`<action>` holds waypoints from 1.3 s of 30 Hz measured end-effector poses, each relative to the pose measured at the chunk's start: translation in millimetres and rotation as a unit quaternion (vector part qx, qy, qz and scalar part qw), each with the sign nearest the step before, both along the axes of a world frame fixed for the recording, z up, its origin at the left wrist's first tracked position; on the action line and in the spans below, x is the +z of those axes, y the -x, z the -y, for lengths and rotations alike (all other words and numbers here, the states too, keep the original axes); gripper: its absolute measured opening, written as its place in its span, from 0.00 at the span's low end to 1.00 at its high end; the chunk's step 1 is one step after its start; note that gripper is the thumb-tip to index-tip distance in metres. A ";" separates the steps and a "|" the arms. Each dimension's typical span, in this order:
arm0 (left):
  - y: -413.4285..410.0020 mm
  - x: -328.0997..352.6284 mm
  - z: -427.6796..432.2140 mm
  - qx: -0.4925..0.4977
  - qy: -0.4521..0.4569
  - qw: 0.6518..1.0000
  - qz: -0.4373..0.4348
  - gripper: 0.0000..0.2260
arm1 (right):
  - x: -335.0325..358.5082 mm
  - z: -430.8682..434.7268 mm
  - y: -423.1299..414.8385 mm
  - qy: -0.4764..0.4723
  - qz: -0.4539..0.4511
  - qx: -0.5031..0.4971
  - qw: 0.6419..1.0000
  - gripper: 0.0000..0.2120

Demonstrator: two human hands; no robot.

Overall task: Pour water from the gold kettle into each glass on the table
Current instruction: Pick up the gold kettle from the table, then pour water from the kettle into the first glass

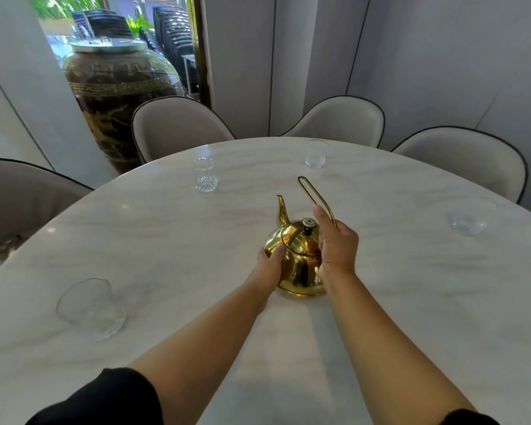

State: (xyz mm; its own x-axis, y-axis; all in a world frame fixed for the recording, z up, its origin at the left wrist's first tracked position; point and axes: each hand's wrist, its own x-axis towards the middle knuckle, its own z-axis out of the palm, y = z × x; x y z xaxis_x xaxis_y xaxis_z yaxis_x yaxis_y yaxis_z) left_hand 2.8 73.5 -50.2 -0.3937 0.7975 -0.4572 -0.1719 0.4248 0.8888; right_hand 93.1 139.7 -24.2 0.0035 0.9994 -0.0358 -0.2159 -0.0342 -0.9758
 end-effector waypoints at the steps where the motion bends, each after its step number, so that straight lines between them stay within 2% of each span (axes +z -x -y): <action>1: -2.2 0.8 4.6 -0.006 0.006 1.000 0.008 0.24 | 1.1 4.3 -5.1 0.002 -0.005 0.001 1.000 0.31; 5: -14.9 8.7 30.9 -0.037 0.015 0.999 0.026 0.24 | 10.4 33.4 -25.5 0.007 -0.018 -0.007 1.000 0.30; 10: -35.4 26.8 75.1 -0.088 0.042 0.995 0.031 0.28 | 39.4 87.1 -59.1 -0.031 -0.001 -0.009 0.999 0.29; 17: -73.3 78.4 159.6 -0.198 0.039 0.979 0.011 0.29 | 93.9 180.4 -113.4 -0.044 -0.006 -0.085 0.995 0.25; 26: -133.4 121.6 276.4 -0.364 0.050 0.925 -0.096 0.36 | 127.7 288.0 -187.3 -0.051 0.005 -0.131 0.990 0.26; 30: -155.2 122.2 309.0 -0.382 0.016 0.913 -0.141 0.32 | 127.3 316.4 -218.5 -0.043 -0.010 -0.127 0.991 0.26; 32: -165.6 117.1 320.1 -0.369 -0.021 0.905 -0.212 0.32 | 124.5 327.0 -233.6 -0.038 -0.007 -0.115 0.993 0.28; 34: -173.3 109.3 327.5 -0.352 -0.086 0.870 -0.334 0.32 | 120.8 335.1 -247.6 -0.038 -0.010 -0.099 0.994 0.27; 36: -180.2 101.4 332.7 -0.347 -0.158 0.817 -0.434 0.31 | 116.6 341.1 -258.7 -0.041 -0.010 -0.085 0.996 0.26; 39: -188.2 87.3 340.3 -0.372 -0.204 0.754 -0.501 0.31 | 109.4 346.3 -270.4 -0.044 0.000 -0.062 0.997 0.26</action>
